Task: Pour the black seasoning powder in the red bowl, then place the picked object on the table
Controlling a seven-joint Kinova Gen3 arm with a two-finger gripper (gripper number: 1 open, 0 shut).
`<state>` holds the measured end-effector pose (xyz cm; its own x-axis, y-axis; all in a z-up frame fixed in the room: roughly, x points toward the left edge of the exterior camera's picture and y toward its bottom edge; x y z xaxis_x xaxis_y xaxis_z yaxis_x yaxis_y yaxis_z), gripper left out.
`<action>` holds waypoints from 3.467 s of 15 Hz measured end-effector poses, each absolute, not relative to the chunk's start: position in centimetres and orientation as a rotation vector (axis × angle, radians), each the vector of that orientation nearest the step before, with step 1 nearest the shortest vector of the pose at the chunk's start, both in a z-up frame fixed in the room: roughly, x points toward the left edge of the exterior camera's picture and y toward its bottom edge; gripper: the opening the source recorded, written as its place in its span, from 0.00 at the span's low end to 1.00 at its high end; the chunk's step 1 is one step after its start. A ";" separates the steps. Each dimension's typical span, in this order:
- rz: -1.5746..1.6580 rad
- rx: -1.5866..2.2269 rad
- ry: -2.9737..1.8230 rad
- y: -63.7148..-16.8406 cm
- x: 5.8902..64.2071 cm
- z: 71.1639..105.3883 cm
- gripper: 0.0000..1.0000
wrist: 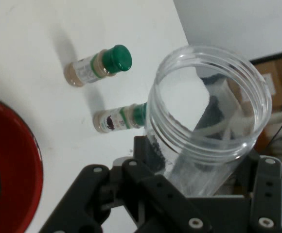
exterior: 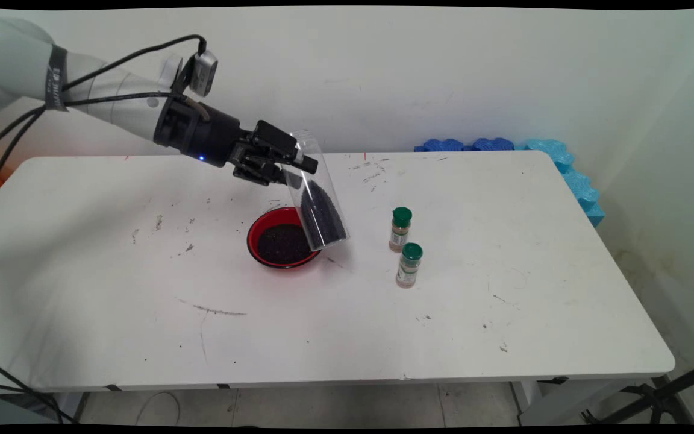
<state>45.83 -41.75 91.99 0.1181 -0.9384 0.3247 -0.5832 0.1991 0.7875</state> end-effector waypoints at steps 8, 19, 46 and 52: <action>-0.246 1.164 -1.803 -42.0 44.6 94.3 0.00; 0.042 0.778 -2.006 -42.4 43.0 96.7 0.00; 0.259 0.663 -2.074 -42.9 38.7 91.8 0.00; 0.252 0.711 -2.057 -42.4 37.7 88.1 0.00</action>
